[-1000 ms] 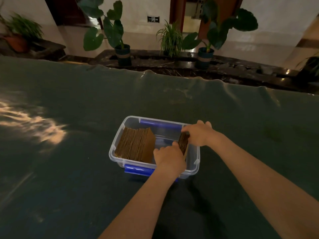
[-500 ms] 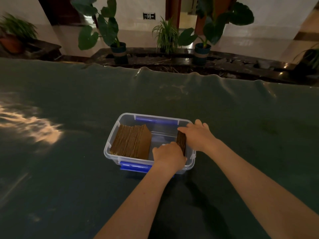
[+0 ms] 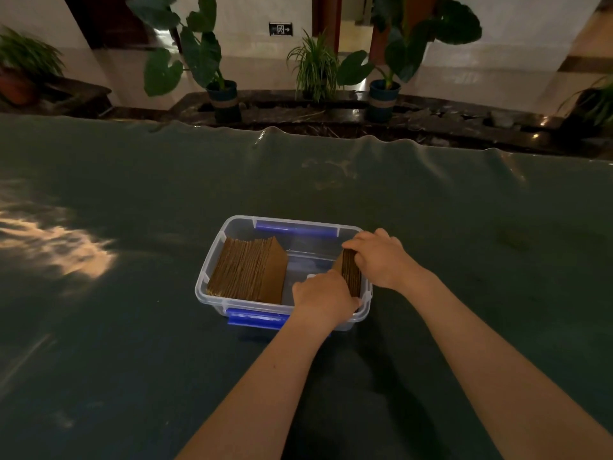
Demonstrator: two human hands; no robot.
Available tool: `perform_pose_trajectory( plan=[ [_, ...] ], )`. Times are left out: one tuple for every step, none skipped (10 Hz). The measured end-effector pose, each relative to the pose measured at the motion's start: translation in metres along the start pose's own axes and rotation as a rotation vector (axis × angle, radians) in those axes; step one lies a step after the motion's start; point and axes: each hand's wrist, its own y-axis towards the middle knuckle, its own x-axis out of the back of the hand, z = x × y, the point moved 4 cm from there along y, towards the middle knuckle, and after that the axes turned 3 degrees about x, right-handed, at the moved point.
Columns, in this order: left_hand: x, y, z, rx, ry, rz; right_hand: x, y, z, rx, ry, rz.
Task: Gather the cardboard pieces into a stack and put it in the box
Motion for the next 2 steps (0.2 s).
perform_pose_trajectory(
  plan=[
    [-0.0013,-0.0017,0.0006,-0.011,-0.012,0.004,0.0018,-0.0043,-0.0002,0.037,0.037,-0.036],
    [0.0032,-0.0018,0.0049,-0.019,-0.05,-0.033,0.0102,-0.0142,-0.0054,0.006,0.235,-0.123]
  ],
)
